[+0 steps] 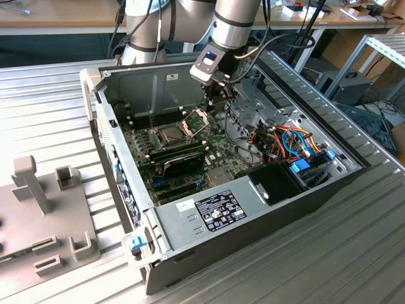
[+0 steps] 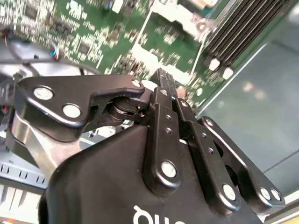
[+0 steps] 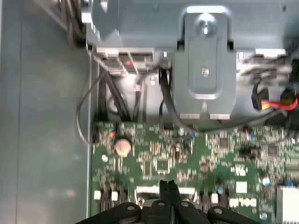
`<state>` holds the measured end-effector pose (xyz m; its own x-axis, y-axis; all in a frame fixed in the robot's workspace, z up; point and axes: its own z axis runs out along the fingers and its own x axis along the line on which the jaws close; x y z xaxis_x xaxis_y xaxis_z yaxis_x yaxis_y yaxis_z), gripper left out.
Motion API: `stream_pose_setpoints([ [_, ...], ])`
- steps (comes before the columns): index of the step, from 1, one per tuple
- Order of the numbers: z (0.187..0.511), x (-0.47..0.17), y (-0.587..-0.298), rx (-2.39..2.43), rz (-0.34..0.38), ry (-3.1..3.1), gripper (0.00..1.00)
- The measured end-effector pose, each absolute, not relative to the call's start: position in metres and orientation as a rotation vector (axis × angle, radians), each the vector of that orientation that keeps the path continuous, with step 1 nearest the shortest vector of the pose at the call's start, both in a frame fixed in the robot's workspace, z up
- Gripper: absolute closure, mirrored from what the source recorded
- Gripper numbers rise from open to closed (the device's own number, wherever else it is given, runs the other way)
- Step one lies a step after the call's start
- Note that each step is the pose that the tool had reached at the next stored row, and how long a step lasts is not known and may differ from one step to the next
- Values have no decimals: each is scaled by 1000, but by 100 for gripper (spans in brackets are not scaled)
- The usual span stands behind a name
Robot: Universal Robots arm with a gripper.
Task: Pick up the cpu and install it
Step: 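Close the cpu cover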
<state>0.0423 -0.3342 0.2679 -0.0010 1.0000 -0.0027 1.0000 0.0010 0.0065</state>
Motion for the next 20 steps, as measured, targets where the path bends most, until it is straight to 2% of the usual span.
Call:
stream_pose_setpoints([
  [9, 267, 55, -334, 2216, 4, 2218, 89],
  [15, 248, 55, -334, 2215, 5, 2218, 89],
  [20, 247, 53, -334, 2215, 6, 2218, 89],
])
